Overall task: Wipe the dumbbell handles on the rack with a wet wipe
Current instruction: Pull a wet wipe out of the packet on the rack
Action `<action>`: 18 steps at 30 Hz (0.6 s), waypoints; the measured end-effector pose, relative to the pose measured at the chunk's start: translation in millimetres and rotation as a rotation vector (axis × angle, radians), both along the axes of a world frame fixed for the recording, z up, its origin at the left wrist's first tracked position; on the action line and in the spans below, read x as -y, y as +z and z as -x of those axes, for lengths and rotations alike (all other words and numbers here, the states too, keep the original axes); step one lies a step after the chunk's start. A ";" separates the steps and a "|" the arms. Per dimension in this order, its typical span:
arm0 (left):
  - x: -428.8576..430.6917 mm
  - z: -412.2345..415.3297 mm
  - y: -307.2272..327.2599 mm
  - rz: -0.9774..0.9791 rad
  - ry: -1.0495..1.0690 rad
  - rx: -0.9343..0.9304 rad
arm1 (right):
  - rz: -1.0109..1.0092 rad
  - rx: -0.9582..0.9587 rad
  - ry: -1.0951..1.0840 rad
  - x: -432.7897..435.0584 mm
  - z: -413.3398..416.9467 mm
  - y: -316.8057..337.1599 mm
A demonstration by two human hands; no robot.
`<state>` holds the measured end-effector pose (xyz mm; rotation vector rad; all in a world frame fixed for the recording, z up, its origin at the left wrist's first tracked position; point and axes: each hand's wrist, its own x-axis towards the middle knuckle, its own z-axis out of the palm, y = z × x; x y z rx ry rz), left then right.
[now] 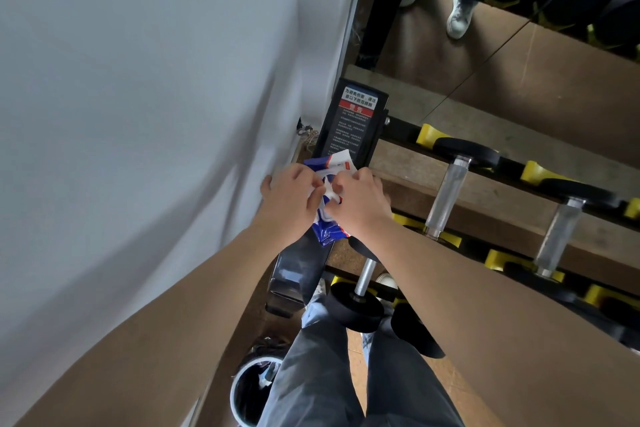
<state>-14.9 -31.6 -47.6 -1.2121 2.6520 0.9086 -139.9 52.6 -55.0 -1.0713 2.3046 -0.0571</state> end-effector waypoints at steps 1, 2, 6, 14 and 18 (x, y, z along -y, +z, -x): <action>0.3 0.6 0.2 0.080 0.004 0.026 | 0.007 -0.002 -0.003 -0.8 0.1 -0.3; 1.0 1.7 0.7 0.134 -0.011 0.069 | 0.016 0.002 -0.010 -2.4 0.5 -0.6; 7.9 6.7 0.7 0.165 -0.090 0.160 | 0.064 0.033 -0.021 -7.8 2.2 -2.1; -0.9 17.2 4.0 -0.028 0.074 -0.030 | 0.078 -0.026 -0.177 -3.6 -1.6 -3.2; -2.2 14.7 4.5 -0.143 0.126 -0.119 | 0.068 -0.043 -0.187 -0.2 -0.8 -3.4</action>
